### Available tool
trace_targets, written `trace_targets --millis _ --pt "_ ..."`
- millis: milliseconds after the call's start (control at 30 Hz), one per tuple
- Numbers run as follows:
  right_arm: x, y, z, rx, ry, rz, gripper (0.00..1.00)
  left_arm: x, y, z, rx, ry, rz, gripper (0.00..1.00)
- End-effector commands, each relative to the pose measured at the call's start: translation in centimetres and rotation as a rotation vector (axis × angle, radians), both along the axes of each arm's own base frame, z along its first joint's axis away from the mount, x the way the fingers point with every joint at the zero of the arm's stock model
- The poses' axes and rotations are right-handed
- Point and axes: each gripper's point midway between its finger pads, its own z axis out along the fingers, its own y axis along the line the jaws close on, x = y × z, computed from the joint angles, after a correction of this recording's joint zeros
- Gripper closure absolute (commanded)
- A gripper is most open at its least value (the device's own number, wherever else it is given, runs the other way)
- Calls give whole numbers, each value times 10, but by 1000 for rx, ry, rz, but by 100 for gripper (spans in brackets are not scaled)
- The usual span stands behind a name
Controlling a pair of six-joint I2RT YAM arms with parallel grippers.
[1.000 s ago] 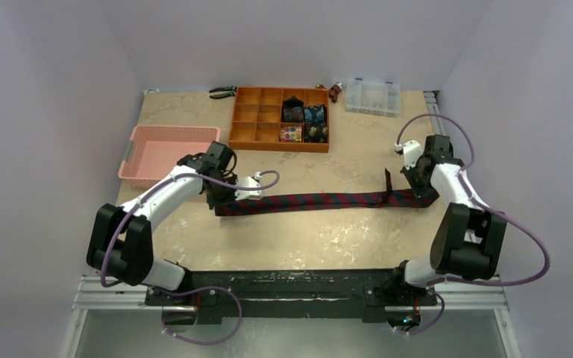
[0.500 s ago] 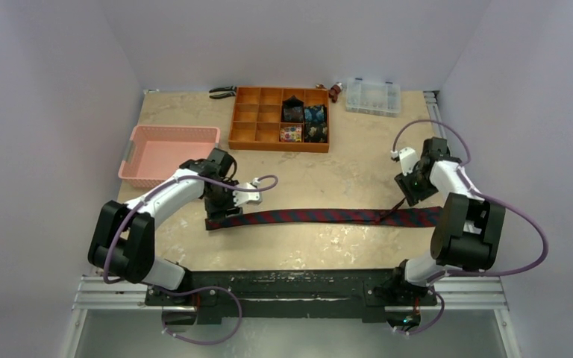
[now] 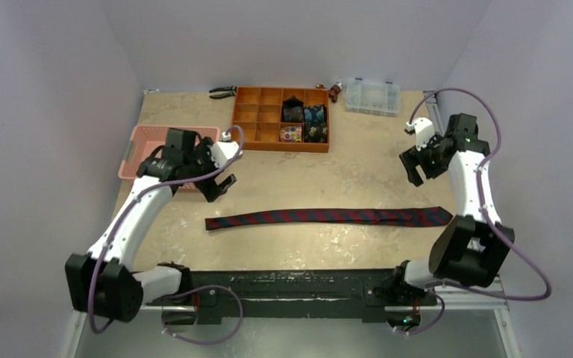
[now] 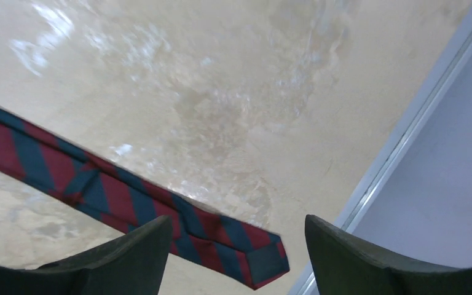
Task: Roll the ties
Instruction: Flatten out the tie at the center of the board.
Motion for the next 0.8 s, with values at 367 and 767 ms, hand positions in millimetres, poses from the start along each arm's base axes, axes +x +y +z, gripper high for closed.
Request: trace_targets --millis 367,767 --pt "-30 112 18 110 -100 586 2 -24 -29 -3 -103 35 -244 0" --pt "-55 65 -86 -216 115 805 10 -58 -17 -78 131 188 -452 0"
